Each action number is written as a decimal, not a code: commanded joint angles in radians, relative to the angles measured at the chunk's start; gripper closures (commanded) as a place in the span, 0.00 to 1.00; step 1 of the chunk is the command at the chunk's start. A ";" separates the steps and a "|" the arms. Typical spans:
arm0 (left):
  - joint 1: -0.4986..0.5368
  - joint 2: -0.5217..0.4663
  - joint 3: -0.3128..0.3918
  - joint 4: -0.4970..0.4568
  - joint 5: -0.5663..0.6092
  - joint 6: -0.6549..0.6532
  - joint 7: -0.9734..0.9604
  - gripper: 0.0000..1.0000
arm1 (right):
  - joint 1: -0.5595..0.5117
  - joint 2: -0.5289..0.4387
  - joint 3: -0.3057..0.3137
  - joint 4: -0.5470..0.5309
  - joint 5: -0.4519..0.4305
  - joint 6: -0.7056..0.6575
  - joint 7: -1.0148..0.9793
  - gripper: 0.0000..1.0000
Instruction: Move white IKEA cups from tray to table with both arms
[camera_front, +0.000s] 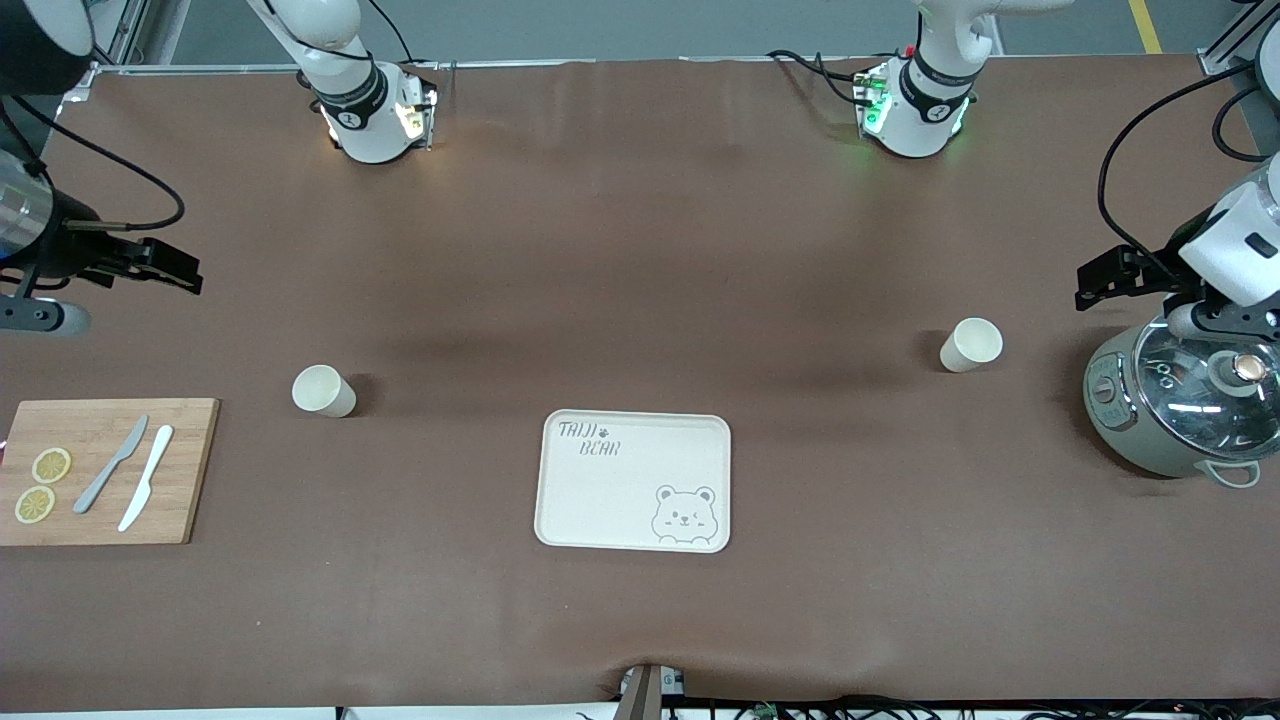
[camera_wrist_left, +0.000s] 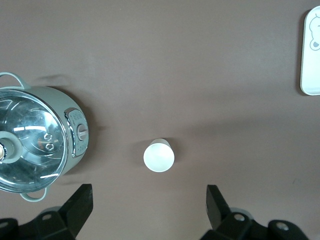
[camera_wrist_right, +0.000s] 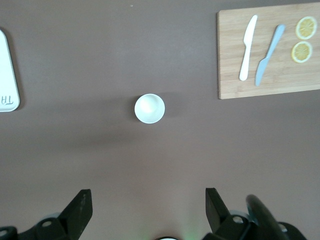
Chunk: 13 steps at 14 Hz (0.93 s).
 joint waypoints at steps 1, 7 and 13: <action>0.001 0.008 -0.005 0.021 0.025 -0.001 0.011 0.00 | 0.362 -0.057 -0.420 0.011 0.079 -0.007 0.005 0.00; 0.003 0.010 -0.005 0.020 0.025 0.005 0.010 0.00 | 0.426 -0.114 -0.553 -0.014 0.083 -0.004 -0.062 0.00; 0.003 0.010 -0.005 0.020 0.023 0.009 0.010 0.00 | 0.511 -0.156 -0.697 -0.089 0.083 0.051 -0.140 0.00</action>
